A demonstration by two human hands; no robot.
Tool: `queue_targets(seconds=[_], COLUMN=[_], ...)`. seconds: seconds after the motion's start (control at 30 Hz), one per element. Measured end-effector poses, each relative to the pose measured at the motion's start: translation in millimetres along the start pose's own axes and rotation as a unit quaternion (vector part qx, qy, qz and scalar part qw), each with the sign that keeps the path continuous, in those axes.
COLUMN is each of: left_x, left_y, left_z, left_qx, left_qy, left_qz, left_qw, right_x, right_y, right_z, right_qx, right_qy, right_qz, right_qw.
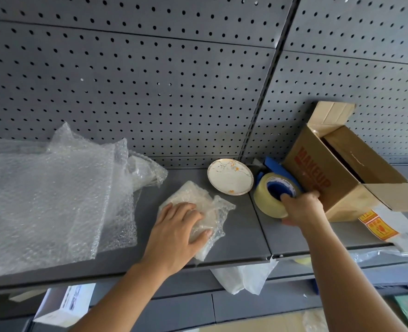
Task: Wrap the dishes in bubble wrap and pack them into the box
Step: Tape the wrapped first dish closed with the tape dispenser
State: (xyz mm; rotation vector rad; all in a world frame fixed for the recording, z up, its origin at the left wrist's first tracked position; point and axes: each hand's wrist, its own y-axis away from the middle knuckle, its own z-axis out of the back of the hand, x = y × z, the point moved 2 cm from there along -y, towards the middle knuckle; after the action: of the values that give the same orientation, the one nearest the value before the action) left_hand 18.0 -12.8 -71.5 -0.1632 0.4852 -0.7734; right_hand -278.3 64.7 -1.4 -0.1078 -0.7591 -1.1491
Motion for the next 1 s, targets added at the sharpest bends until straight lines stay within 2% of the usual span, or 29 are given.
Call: queue_targets(seconds=[0.23, 0.4, 0.63, 0.87, 1.0], left_x=[3, 3, 2, 1, 2], left_y=[1, 0, 0, 1, 1], left_z=[-1, -3, -3, -2, -3], left_qx=[-0.003, -0.008, -0.018, -0.035, -0.033], left_qy=[-0.003, 0.001, 0.010, 0.014, 0.015], left_qz=[-0.001, -0.004, -0.007, -0.009, -0.008], left_qw=[1.000, 1.000, 1.000, 0.999, 0.999], right_x=[-17, -38, -30, -45, -53], right_y=[3, -1, 1, 20, 23], right_z=[4, 10, 8, 5, 10], right_qx=[0.057, 0.098, 0.073, 0.009, 0.017], right_qy=[0.062, 0.040, 0.069, 0.050, 0.044], right_qz=[-0.006, -0.013, 0.060, 0.082, 0.073], right_qw=[0.996, 0.994, 0.993, 0.995, 0.996])
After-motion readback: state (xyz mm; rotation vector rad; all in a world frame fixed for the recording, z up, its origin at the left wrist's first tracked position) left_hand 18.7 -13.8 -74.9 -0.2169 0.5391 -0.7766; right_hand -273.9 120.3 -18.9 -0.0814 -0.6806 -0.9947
